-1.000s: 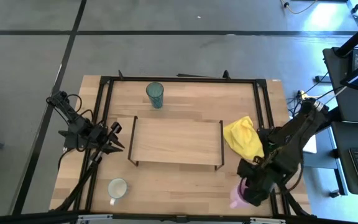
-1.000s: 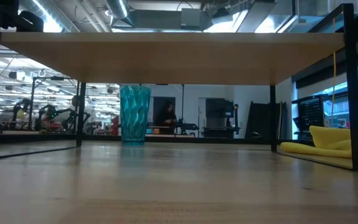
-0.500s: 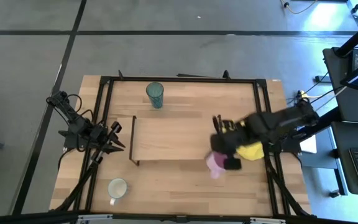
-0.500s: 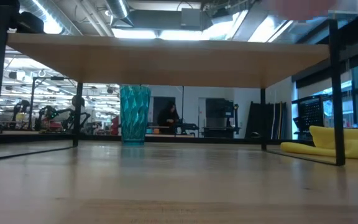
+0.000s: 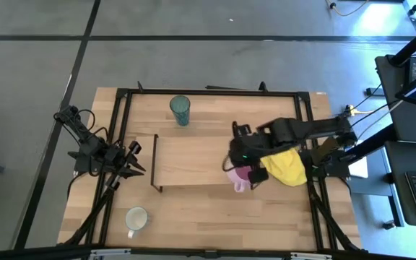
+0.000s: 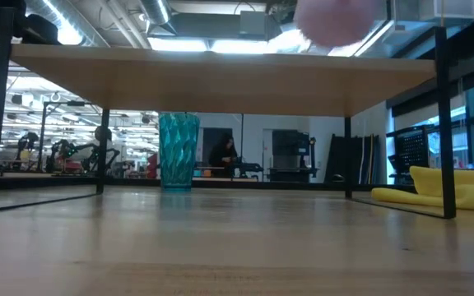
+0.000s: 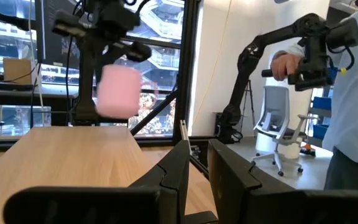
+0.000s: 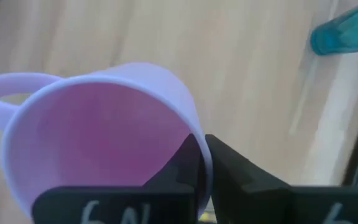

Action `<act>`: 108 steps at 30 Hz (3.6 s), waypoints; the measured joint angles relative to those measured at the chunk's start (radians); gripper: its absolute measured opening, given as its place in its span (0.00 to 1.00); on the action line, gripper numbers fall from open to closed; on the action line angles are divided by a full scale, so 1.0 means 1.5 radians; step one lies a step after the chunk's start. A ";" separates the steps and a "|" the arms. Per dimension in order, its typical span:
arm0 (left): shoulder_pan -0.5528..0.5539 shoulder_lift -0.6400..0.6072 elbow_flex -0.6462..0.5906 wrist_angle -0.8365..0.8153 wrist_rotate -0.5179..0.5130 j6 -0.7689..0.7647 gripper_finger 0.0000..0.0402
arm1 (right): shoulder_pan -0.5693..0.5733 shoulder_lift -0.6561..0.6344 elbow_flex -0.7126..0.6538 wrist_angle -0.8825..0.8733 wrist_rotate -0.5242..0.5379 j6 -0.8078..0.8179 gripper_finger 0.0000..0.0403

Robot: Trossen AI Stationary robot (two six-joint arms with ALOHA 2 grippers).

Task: Stack small to large cups/mugs on shelf
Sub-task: Put the pink cup on the shelf, then adjust the shelf

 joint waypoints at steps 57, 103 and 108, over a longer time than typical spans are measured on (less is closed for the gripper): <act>0.000 0.000 -0.001 0.161 0.188 -0.039 0.13 | -0.116 0.060 0.239 0.020 0.045 -0.110 0.40; 0.004 0.003 0.046 -0.130 -0.209 -0.292 0.01 | -0.435 0.062 0.262 -0.092 0.049 0.388 0.01; 0.004 0.003 0.123 -0.300 -0.230 -0.295 0.00 | -0.466 0.061 0.251 -0.092 0.017 0.400 0.00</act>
